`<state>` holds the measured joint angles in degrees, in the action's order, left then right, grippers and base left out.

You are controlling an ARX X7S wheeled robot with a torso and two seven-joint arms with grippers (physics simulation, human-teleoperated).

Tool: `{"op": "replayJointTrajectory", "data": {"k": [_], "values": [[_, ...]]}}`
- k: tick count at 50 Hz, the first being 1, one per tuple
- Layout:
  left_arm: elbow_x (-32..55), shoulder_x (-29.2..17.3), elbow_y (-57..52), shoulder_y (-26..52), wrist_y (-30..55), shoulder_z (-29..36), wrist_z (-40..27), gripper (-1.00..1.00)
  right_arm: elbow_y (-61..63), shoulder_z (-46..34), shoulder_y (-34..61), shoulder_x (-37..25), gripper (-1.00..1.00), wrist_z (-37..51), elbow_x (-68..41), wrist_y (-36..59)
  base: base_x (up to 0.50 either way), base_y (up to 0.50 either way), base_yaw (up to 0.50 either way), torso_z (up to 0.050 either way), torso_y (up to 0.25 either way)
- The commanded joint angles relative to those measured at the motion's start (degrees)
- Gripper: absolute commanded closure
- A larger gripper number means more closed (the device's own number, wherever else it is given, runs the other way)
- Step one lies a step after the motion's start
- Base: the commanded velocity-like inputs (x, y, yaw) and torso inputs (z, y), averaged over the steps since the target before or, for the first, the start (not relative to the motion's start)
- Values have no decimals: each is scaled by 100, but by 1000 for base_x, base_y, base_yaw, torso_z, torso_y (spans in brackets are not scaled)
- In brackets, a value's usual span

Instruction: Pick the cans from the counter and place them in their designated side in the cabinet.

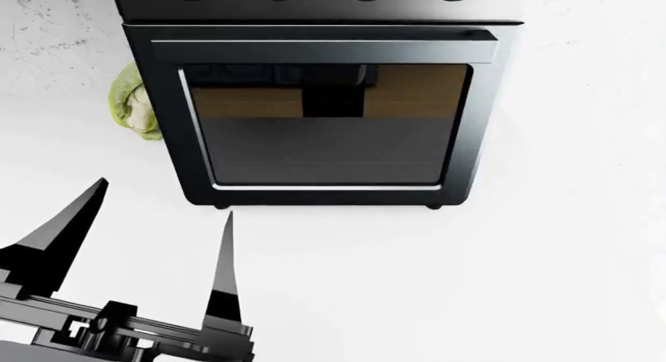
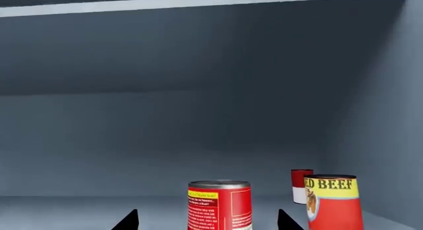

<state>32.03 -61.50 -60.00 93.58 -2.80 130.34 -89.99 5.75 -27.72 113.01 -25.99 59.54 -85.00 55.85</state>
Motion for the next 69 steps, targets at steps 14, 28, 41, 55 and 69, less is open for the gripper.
{"op": "replayJointTrajectory", "data": {"k": [14,28,41,55,69], "values": [[174,137,0,126,58,-46,0,-100,1776,751,-635,-853,-100,2078,-2552,30,0,0,0,0,0],[322,203,0,340,45,-4,0,-100,2744,859,-800,-1336,-100,2777,-3747,-397,0,0,0,0,0],[326,170,0,443,5,84,0,-100,4160,1261,-2013,-2167,-100,2827,-4209,-1204,0,0,0,0,0],[314,94,0,468,19,-7,0,-100,5401,2244,-3729,-2729,-100,2567,-4146,-1608,0,0,0,0,0],[319,48,0,595,-13,36,0,-100,5424,5254,-5556,-1126,-100,3044,-5371,982,0,0,0,0,0]]}}
